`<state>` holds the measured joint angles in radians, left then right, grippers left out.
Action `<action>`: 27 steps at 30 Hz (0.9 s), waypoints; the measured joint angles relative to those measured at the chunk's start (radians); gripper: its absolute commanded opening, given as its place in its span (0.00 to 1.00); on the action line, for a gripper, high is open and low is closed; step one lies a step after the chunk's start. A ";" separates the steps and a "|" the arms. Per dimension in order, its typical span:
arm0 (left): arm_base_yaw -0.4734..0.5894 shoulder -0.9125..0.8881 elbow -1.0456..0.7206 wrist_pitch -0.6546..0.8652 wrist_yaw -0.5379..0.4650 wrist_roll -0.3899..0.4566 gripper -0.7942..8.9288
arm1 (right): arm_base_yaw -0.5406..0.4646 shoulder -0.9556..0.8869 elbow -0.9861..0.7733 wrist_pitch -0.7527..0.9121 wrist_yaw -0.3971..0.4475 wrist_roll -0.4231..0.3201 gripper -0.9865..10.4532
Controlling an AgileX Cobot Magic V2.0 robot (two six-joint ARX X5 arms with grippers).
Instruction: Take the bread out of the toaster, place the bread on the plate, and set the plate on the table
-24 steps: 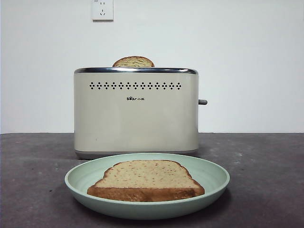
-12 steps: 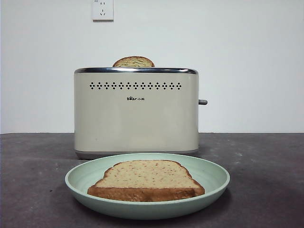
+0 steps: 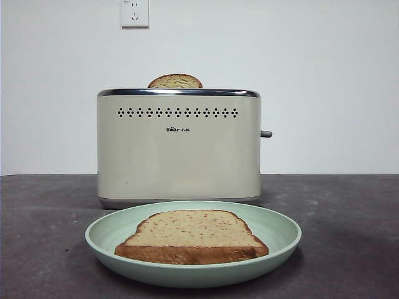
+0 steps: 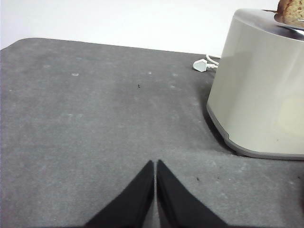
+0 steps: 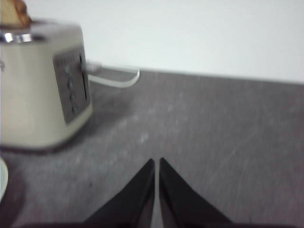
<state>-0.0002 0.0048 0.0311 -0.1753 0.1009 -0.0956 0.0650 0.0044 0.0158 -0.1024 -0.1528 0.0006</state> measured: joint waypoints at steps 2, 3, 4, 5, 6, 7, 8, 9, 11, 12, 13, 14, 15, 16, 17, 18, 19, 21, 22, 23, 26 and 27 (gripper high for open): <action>0.000 0.000 0.000 0.000 0.000 0.000 0.09 | 0.000 0.000 0.000 -0.050 0.000 0.003 0.09; 0.000 0.000 0.000 0.000 0.000 0.000 0.09 | 0.000 0.000 0.001 -0.058 0.000 0.003 0.09; 0.000 0.000 0.000 0.000 0.000 0.000 0.09 | 0.000 0.001 0.001 -0.061 0.000 0.004 0.09; 0.000 0.000 0.000 0.000 0.000 0.000 0.09 | 0.000 0.001 0.001 -0.061 0.000 0.005 0.09; 0.000 0.000 0.000 0.000 0.000 0.000 0.09 | 0.000 0.001 0.001 -0.061 -0.001 0.006 0.09; 0.000 0.000 0.000 0.000 0.000 0.000 0.09 | 0.000 0.001 0.001 -0.061 0.000 0.010 0.09; 0.000 0.000 0.000 0.000 0.000 0.000 0.09 | 0.000 0.001 0.001 -0.061 0.000 0.016 0.09; 0.000 0.000 0.000 0.000 0.000 0.000 0.09 | 0.000 0.001 0.001 -0.060 0.000 0.021 0.09; 0.000 0.000 0.000 0.000 0.000 0.000 0.09 | 0.000 0.001 0.001 -0.058 0.000 0.027 0.09; 0.000 0.000 0.000 0.000 0.000 0.000 0.09 | 0.000 0.001 0.001 -0.058 0.000 0.029 0.09; 0.000 0.000 0.000 0.000 0.000 0.000 0.09 | 0.000 0.001 0.001 -0.058 0.000 0.030 0.09; 0.000 0.000 0.000 0.000 0.000 0.000 0.09 | 0.000 0.001 0.001 -0.058 0.000 0.031 0.09; 0.000 0.000 0.000 0.000 0.000 0.000 0.09 | 0.000 0.001 0.001 -0.058 0.000 0.031 0.09; 0.000 0.000 0.000 0.000 0.000 0.000 0.09 | 0.000 0.001 0.001 -0.058 0.000 0.031 0.09; 0.000 0.000 0.000 0.000 0.000 0.000 0.09 | 0.000 0.001 0.001 -0.058 0.000 0.031 0.09; 0.000 0.000 0.000 0.000 0.000 0.000 0.09 | 0.000 0.001 0.001 -0.058 0.000 0.032 0.09; 0.000 0.000 0.000 0.000 0.000 0.000 0.09 | 0.000 0.001 0.001 -0.058 0.000 0.032 0.09; 0.000 0.000 0.000 0.000 0.000 0.000 0.09 | 0.000 0.001 0.001 -0.058 0.000 0.032 0.09; 0.000 0.000 0.000 0.000 0.000 0.000 0.09 | 0.000 0.001 0.001 -0.058 0.000 0.033 0.09; 0.000 0.000 0.000 0.000 0.000 0.000 0.09 | 0.000 0.001 0.001 -0.058 0.000 0.033 0.09; 0.000 0.000 0.000 0.000 0.000 0.000 0.09 | 0.000 0.001 0.001 -0.058 0.000 0.033 0.09; 0.000 0.000 0.000 0.000 0.000 0.000 0.09 | 0.000 0.001 0.001 -0.058 0.000 0.033 0.09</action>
